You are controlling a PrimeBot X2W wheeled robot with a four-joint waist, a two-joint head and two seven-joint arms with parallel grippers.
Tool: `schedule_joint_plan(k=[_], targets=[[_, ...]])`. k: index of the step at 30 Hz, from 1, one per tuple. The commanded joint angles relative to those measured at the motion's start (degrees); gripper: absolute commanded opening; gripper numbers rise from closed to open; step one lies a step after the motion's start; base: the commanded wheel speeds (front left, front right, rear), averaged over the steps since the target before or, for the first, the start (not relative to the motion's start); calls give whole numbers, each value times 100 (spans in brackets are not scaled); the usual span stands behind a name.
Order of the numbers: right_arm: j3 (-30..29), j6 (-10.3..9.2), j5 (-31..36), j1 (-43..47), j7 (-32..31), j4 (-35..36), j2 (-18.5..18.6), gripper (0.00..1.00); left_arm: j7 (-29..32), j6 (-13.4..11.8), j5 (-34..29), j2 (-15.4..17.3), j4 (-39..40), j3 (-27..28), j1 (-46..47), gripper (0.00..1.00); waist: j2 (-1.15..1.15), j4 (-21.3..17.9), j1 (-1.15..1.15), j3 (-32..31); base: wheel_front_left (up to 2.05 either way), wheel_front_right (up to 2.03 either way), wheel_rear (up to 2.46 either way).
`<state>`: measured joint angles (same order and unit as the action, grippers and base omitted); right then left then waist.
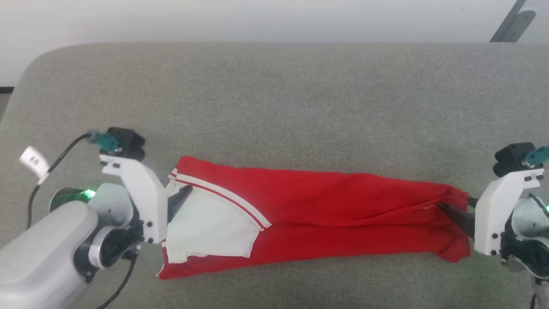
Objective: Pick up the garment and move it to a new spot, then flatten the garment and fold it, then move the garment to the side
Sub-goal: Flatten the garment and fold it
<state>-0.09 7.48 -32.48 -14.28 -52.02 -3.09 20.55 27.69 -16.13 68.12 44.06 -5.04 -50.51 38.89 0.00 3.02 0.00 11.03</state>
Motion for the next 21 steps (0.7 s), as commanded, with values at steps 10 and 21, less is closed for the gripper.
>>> schedule_joint_plan(k=[10,21], targets=[[-446,2,135,590,23,403,-137,100,-2215,97,-292,168,223,657,-954,100,0,119,0,-237,0,0,0],[-867,1,293,601,70,209,-144,100,-3996,108,-448,261,25,1205,-1812,100,0,331,0,-196,0,0,0]])
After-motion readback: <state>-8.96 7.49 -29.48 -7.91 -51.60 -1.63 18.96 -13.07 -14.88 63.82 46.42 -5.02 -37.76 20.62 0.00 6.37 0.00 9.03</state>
